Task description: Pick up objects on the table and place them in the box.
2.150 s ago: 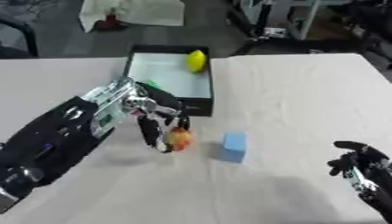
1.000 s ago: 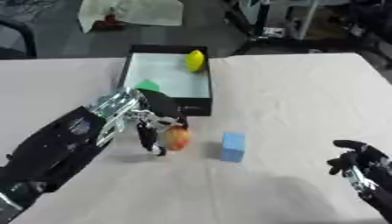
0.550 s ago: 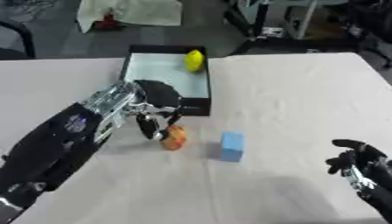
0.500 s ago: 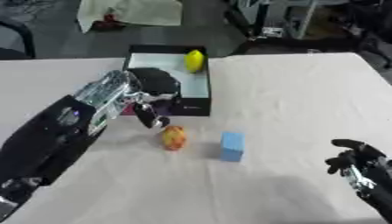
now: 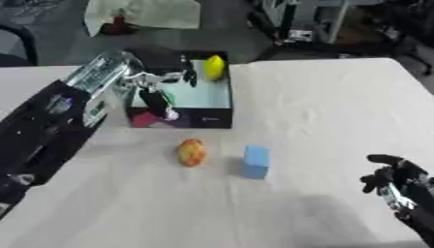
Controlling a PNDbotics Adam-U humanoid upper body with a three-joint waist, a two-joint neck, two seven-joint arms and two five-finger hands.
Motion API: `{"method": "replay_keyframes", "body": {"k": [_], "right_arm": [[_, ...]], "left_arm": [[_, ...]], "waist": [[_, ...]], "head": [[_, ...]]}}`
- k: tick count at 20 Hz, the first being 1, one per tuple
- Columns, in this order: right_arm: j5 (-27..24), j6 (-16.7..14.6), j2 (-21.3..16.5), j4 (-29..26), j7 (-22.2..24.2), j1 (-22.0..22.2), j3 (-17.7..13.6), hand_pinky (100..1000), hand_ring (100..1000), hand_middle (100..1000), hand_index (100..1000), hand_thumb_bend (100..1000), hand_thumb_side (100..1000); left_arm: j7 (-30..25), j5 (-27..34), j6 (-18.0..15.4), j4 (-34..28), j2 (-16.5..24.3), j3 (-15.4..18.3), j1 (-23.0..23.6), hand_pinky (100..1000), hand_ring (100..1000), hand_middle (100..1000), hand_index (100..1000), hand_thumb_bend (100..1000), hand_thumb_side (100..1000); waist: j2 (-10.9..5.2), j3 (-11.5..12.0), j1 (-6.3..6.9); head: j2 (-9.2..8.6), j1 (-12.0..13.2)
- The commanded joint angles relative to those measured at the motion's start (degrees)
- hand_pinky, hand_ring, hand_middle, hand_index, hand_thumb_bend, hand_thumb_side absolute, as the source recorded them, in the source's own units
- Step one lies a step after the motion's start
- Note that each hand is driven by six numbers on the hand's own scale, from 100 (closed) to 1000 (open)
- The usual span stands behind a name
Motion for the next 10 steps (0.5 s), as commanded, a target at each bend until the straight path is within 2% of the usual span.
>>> {"method": "replay_keyframes", "body": {"k": [1,4,7,10], "right_arm": [[-0.38,-0.06,-1.26,-0.72,0.17,-0.46,-0.03,689,472,306,768,100,472],[-0.42,-0.06,-1.10,-0.68,0.19,-0.27,-0.11,689,472,306,768,100,472],[-0.39,-0.10,-1.00,-0.68,0.15,-0.20,-0.17,689,472,306,768,100,472],[-0.34,-0.08,-0.94,-0.68,0.06,-0.21,-0.20,689,472,306,768,100,474]], "left_arm": [[-3.02,0.94,-2.35,2.66,-1.24,-2.24,0.17,832,856,879,934,565,482],[-6.01,0.79,-5.28,2.92,-2.09,-5.67,0.68,835,860,875,909,511,419],[-9.06,1.66,-7.92,1.77,-2.71,-5.16,1.48,838,864,880,890,465,379],[-9.82,1.26,-8.28,1.48,-3.16,-4.36,2.33,835,862,878,862,427,341]], "waist": [[-0.76,-0.31,0.18],[-0.83,0.14,-0.04],[-0.78,0.33,-0.19],[-0.72,0.39,-0.21]], "head": [[-0.11,0.42],[-0.11,0.03],[-0.11,-0.07],[-0.11,-0.07]]}}
